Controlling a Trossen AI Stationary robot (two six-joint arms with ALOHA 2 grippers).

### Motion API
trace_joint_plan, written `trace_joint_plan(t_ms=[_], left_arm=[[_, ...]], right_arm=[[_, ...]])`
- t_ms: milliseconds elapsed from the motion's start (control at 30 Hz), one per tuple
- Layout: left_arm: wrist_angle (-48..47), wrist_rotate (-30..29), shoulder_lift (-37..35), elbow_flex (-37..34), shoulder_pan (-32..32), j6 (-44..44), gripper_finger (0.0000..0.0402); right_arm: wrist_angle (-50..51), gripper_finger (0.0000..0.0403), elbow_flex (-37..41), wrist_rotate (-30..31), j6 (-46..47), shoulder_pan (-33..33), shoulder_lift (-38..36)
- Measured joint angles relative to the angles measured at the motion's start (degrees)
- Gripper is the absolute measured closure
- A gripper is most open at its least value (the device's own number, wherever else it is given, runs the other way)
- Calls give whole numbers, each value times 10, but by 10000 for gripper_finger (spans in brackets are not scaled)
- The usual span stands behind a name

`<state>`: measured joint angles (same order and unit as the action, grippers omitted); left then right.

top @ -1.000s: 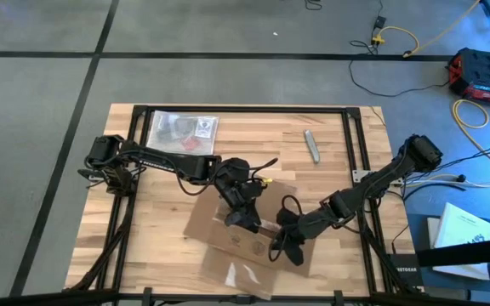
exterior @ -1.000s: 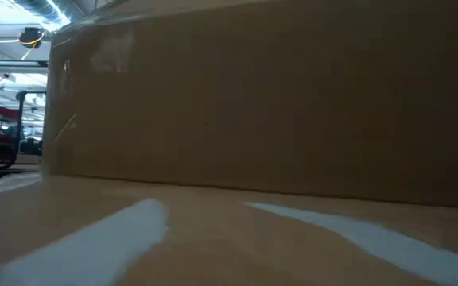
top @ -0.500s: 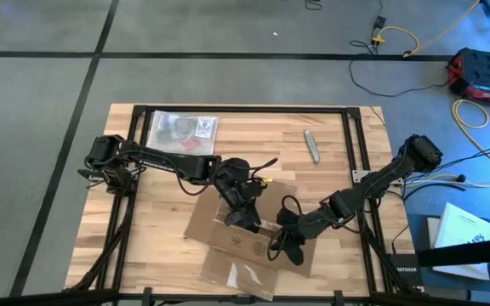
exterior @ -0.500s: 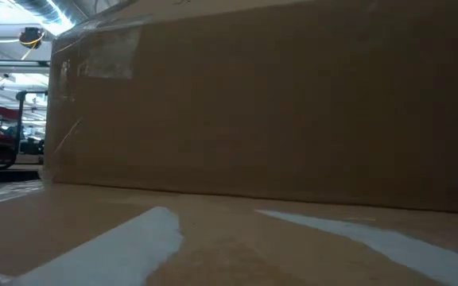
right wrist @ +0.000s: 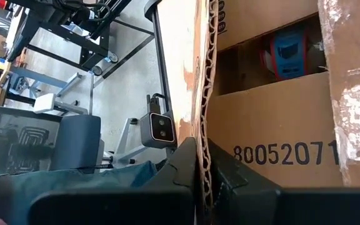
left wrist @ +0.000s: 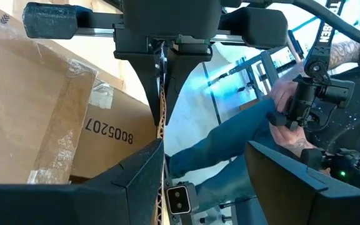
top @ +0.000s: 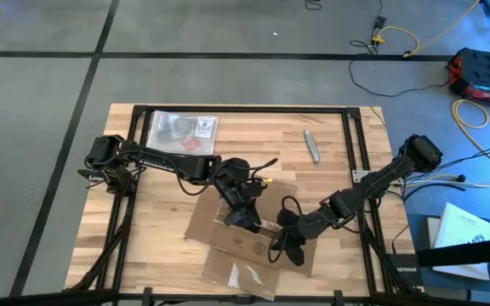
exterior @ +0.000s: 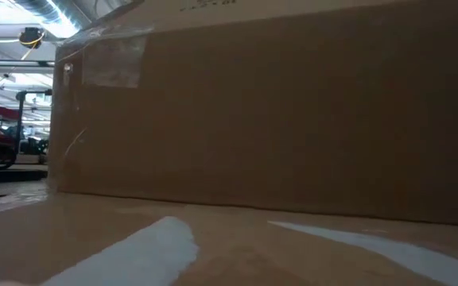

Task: Unpack boxes
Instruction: Break down the box until it is fully flat

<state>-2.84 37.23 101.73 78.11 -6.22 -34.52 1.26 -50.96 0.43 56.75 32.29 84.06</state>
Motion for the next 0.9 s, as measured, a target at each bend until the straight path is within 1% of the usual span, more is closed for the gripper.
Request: trace_joint_plan(t_ms=[267, 433, 567, 733, 900], left_arm=[[0, 0, 0, 0, 0, 0, 190], [0, 0, 0, 0, 0, 0, 190], [0, 0, 0, 0, 0, 0, 190], [0, 0, 0, 0, 0, 0, 190], [0, 0, 0, 0, 0, 0, 190]], right_arm=[[25, 403, 0, -14, 1, 0, 0], [71, 403, -3, 0, 56, 0, -2], [78, 403, -3, 35, 110, -1, -3], [99, 403, -2, 101, 217, -5, -4], [124, 403, -2, 142, 306, -9, -5]])
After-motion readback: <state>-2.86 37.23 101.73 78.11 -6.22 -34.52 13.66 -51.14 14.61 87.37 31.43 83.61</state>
